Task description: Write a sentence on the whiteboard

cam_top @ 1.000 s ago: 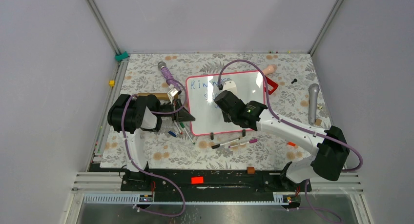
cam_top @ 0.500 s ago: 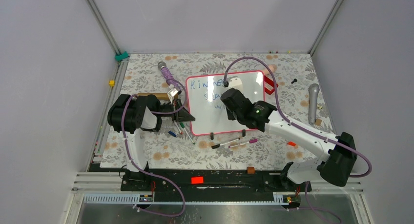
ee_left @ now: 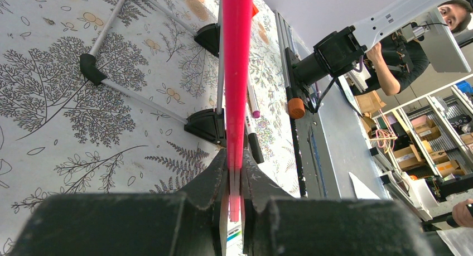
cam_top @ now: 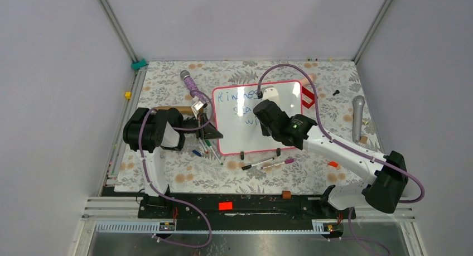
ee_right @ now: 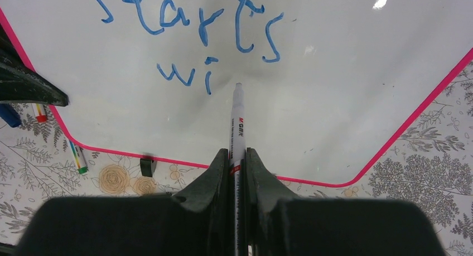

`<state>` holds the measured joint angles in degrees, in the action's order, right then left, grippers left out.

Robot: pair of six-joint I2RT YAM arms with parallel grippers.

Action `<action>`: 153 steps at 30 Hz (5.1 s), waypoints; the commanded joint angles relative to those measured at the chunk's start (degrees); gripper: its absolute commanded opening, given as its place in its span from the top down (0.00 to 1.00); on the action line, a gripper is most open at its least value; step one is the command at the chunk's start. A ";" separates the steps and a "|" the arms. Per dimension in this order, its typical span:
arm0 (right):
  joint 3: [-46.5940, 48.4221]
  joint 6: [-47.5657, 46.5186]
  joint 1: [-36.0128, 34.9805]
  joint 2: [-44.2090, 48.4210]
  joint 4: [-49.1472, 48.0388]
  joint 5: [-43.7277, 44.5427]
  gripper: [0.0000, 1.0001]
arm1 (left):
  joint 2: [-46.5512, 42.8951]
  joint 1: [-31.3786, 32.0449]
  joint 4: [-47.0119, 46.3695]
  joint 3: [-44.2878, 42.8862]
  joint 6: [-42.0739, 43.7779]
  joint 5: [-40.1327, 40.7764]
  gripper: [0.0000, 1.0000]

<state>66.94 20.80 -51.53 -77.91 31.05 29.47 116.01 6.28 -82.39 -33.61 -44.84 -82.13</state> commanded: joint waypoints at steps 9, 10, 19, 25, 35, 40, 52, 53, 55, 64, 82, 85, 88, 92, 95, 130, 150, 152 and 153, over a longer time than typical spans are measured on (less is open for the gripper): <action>0.91 -0.67 0.73 1.79 0.16 3.03 1.00 | -0.57 -0.22 -2.05 0.28 0.89 -0.21 1.00; 0.87 -0.69 0.73 1.74 0.18 3.04 1.00 | -0.56 -0.24 -2.07 0.36 0.89 -0.15 1.00; 2.26 -0.76 0.72 0.41 0.08 3.09 1.00 | -0.49 -0.22 -2.07 0.26 0.98 -0.30 1.00; 2.66 -1.02 0.73 0.33 0.07 3.76 1.00 | -0.46 -0.29 -2.06 0.25 0.98 -0.30 1.00; 2.58 -1.05 0.71 0.48 0.08 3.52 1.00 | -0.36 -0.31 -2.08 0.15 0.94 -0.41 1.00; 3.23 -1.11 0.73 -0.71 0.15 2.48 1.00 | -0.40 -0.28 -2.07 0.15 0.96 -0.40 1.00; 4.80 -1.29 0.73 -2.14 0.13 1.77 1.00 | -0.35 -0.22 -2.06 0.17 0.92 -0.42 1.00; 4.98 -1.24 0.73 -2.34 0.12 1.36 1.00 | -0.29 -0.22 -2.03 0.20 0.90 -0.40 1.00; 5.25 -1.30 0.72 -2.76 0.09 0.66 1.00 | -0.31 -0.22 -2.06 0.15 0.89 -0.41 1.00; 4.89 -1.15 0.75 -3.41 0.16 -0.83 1.00 | -0.32 -0.22 -2.07 0.18 0.89 -0.52 1.00; 6.94 1.18 0.73 -6.63 4.35 3.25 1.00 | -0.25 -0.13 -2.08 0.08 0.81 -0.59 1.00; 6.85 1.35 0.73 -6.17 5.06 4.45 1.00 | -0.14 -0.05 -2.08 0.08 0.81 -0.59 1.00; 6.85 1.42 0.73 -5.92 5.60 5.37 1.00 | -0.14 -0.04 -2.06 0.03 0.76 -0.61 1.00; 6.78 1.78 0.68 -5.57 5.65 5.07 1.00 | -0.09 -0.04 -2.07 0.04 0.81 -0.60 1.00; 7.10 1.71 0.72 -5.09 5.38 3.97 1.00 | -0.12 -0.04 -2.08 0.04 0.83 -0.64 1.00; 5.50 1.76 0.73 -5.09 2.05 0.65 1.00 | -0.10 -0.04 -2.07 0.11 0.81 -0.64 1.00; 0.44 4.36 0.73 -2.65 2.95 -0.91 1.00 | -0.18 -0.04 -2.08 0.08 0.83 -0.75 1.00; 0.95 4.32 0.73 -2.67 3.52 -0.04 1.00 | -0.14 -0.04 -2.12 -0.02 0.81 -0.73 1.00; 1.30 4.29 0.72 -2.88 3.78 0.50 1.00 | -0.12 -0.04 -2.08 0.00 0.81 -0.71 1.00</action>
<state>67.75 24.10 -51.27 -82.21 34.02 27.51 116.01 6.28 -82.39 -33.61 -44.88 -82.15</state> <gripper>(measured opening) 0.155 0.080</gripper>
